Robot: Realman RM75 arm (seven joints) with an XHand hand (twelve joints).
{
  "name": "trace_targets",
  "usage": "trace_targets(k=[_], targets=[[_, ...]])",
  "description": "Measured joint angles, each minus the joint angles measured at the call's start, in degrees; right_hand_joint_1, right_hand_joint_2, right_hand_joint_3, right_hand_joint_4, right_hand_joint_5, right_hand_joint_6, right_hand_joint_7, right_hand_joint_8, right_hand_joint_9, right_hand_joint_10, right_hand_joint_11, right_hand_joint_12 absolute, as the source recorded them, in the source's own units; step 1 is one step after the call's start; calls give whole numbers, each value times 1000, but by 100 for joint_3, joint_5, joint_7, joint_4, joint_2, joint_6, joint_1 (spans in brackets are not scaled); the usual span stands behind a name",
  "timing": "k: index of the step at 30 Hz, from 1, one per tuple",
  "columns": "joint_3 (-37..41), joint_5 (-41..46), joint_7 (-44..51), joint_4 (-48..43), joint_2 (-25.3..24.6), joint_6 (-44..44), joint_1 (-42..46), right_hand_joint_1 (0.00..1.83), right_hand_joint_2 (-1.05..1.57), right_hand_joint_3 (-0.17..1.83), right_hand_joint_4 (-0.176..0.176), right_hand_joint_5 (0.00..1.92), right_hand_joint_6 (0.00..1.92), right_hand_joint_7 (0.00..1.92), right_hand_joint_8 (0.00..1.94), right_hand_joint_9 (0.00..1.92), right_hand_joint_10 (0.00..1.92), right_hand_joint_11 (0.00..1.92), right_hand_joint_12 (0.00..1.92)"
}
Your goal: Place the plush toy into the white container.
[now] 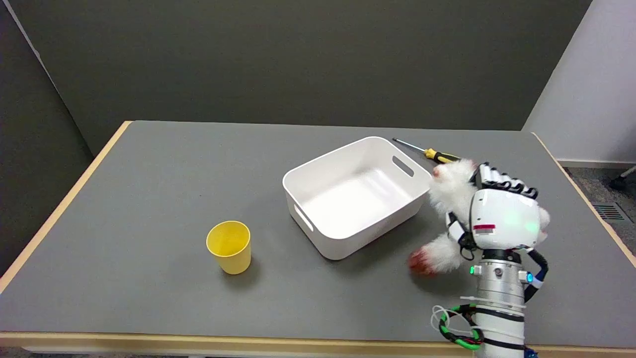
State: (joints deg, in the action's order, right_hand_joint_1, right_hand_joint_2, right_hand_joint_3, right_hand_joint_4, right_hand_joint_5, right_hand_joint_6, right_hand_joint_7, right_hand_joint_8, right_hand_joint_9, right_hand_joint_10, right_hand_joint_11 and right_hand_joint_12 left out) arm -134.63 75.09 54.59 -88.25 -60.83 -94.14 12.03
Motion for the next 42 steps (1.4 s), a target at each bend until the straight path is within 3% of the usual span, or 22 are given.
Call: trace_targets(k=[15, 22, 30, 42], targets=[[260, -455, -75, -126, 756, -565, 116, 1349, 989, 543, -176, 593, 1404, 794, 1439, 812, 1764, 785, 1866], [383, -635, -534, -135, 946, -445, 2, 1350, 988, 545, -176, 597, 1399, 797, 1434, 810, 1770, 786, 1871], [608, -917, -1052, -75, 819, 725, -394, 1348, 997, 536, -176, 589, 1405, 790, 1443, 800, 1786, 780, 1881], [551, -1141, -2128, 528, 127, 2654, -1744, 1346, 1019, 503, -176, 575, 1403, 778, 1447, 790, 1795, 736, 1895]])
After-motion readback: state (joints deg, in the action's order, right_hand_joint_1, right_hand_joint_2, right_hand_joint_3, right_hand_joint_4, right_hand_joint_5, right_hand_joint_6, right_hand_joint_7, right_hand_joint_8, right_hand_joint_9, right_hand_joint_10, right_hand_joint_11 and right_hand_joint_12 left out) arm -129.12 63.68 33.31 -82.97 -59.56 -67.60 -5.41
